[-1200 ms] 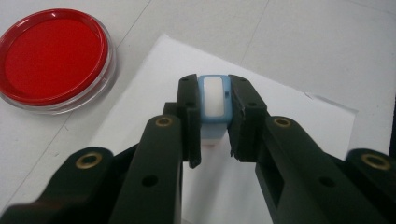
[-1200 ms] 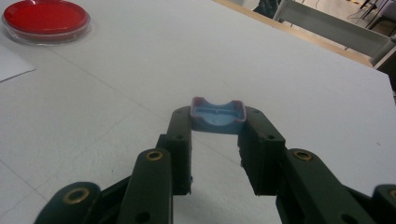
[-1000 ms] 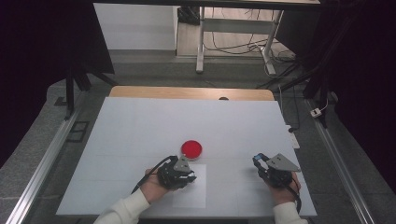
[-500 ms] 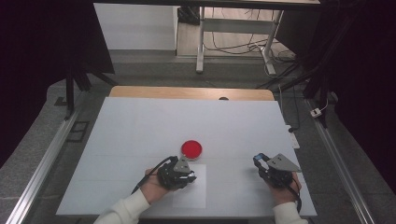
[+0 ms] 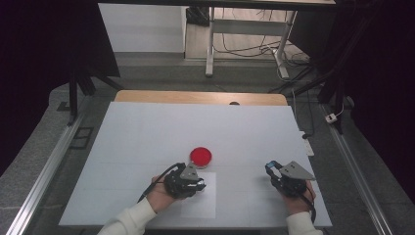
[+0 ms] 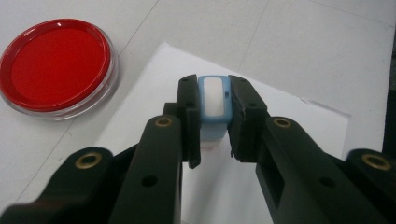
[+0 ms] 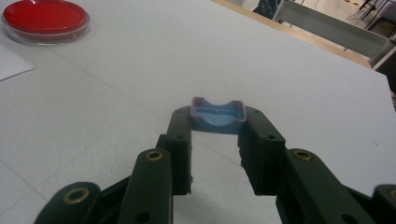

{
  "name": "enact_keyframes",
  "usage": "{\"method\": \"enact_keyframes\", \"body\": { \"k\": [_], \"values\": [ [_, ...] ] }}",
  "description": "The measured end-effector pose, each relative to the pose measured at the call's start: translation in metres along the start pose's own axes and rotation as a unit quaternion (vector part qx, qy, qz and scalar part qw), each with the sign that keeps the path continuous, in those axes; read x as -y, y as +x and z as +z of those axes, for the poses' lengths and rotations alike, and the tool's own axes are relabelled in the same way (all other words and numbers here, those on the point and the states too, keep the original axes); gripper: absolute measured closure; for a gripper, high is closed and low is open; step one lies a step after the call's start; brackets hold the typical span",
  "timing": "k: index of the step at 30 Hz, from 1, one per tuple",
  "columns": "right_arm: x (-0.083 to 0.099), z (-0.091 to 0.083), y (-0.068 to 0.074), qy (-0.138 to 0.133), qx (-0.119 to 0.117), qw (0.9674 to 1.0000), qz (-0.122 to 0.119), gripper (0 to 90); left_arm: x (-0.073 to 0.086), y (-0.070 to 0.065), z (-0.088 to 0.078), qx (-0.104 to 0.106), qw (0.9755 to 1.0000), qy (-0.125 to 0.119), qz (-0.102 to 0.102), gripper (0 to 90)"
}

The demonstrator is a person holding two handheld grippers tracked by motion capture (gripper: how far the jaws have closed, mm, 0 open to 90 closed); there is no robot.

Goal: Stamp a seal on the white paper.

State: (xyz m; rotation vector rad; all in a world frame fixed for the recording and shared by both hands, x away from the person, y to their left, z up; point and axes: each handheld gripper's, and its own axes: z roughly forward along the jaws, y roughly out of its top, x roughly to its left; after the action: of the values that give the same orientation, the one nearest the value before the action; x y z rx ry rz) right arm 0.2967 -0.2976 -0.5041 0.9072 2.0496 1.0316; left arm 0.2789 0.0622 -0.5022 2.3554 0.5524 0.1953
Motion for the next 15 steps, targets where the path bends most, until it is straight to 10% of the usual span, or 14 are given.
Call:
{"method": "enact_keyframes", "body": {
  "k": [15],
  "values": [
    [0.0, 0.0, 0.0, -0.002, -0.001, 1.0, 0.001, 65.6, -0.005, 0.006, -0.018, -0.002, 0.9987, -0.046, -0.022, 75.7]
  ]
}}
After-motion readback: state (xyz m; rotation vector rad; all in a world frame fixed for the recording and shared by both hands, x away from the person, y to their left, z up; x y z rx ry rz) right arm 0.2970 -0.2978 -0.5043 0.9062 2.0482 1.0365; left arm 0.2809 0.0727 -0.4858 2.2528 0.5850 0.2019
